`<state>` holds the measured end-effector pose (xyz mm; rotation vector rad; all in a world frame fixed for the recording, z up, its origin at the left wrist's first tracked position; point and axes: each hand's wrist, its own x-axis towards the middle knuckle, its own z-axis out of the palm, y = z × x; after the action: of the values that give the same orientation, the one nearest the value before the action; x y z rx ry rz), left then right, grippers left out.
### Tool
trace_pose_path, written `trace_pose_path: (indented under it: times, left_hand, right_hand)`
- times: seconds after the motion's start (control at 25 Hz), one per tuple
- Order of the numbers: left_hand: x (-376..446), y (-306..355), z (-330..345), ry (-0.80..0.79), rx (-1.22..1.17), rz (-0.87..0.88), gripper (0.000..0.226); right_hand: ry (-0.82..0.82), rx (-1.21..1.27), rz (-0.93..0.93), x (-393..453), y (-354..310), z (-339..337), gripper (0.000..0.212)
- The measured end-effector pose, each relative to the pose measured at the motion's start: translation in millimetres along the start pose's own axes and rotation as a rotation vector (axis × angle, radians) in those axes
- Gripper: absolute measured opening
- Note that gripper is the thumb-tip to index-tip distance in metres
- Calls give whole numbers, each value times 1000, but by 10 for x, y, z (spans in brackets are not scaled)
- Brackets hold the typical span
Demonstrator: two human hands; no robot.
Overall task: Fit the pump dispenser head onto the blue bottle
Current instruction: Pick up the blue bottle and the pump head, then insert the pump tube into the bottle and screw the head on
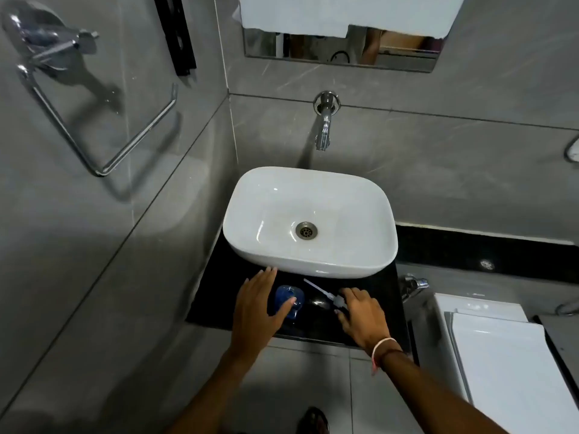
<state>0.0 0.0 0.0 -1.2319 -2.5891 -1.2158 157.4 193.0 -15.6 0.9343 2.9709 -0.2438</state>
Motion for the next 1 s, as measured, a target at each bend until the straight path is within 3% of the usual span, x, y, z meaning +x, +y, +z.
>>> trace_pose_path:
  times: [0.08,0.28,0.48,0.6,1.0]
  left_hand:
    - [-8,-7,112,-75,-53,-67,68]
    - [-38,68,282,-30,-64,-221,61]
    - [-86,108,328,11,-52,-239,70]
    - [-96,77,340,-31,36,-218,80]
    - [-96,-27,358,-77,174,-186,83]
  right_hand:
    - [-97,-9,63,100,8,34,44]
    - [-23,140,108,197,-24,159,27]
    - [148,804,89,41,-36,-82,24]
    - [222,971,-50,-66,-47,-363,16]
    - [167,562,-335,46,-229,-996,13]
